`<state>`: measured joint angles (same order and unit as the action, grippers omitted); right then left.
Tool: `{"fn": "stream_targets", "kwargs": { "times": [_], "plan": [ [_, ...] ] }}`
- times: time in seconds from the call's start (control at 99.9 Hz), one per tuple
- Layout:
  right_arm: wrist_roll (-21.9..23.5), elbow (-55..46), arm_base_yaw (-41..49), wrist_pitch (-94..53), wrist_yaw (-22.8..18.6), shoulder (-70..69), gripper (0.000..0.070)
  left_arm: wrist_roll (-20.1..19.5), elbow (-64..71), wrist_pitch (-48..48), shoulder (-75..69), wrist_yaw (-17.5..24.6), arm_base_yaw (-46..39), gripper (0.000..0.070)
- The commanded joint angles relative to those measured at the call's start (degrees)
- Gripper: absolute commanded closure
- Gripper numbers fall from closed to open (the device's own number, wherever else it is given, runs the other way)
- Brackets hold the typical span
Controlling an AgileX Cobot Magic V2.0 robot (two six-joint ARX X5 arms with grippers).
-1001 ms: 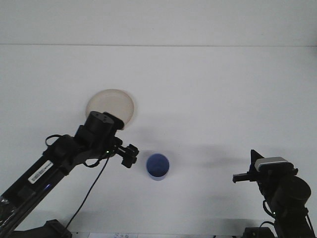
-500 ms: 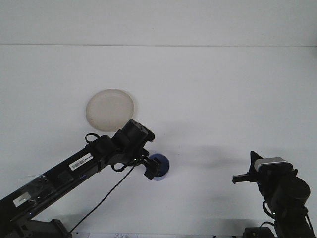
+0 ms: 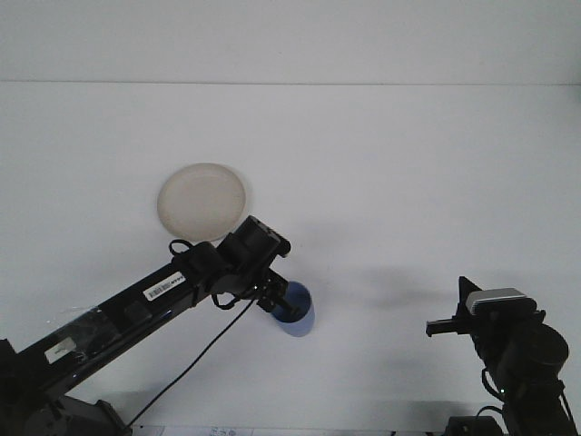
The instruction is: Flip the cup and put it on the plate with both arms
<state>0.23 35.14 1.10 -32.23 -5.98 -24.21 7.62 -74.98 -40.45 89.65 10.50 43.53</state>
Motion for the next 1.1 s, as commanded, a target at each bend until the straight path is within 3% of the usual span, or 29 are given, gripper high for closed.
{"fn": "stream_targets", "kwargs": {
  "times": [0.0, 0.3, 0.62, 1.091],
  "plan": [
    [0.4, 0.4, 0.0, 0.5, 0.0, -0.3, 0.0700, -1.5, -4.0, -0.7, 0.7, -2.1, -1.3, 0.0694],
    [0.4, 0.4, 0.1, 0.5, 0.0, -0.3, 0.0700, -5.9, -17.0, -3.6, 0.8, -15.6, -14.0, 0.0694],
    [0.4, 0.4, 0.1, 0.5, 0.0, -0.3, 0.0700, -6.4, -19.1, -2.6, 7.1, -15.9, -27.0, 0.0694],
    [0.4, 0.4, 0.0, 0.0, 0.0, -0.3, 0.0700, -6.4, -19.1, 0.3, 13.0, -18.0, -31.2, 0.0693]
  ]
}}
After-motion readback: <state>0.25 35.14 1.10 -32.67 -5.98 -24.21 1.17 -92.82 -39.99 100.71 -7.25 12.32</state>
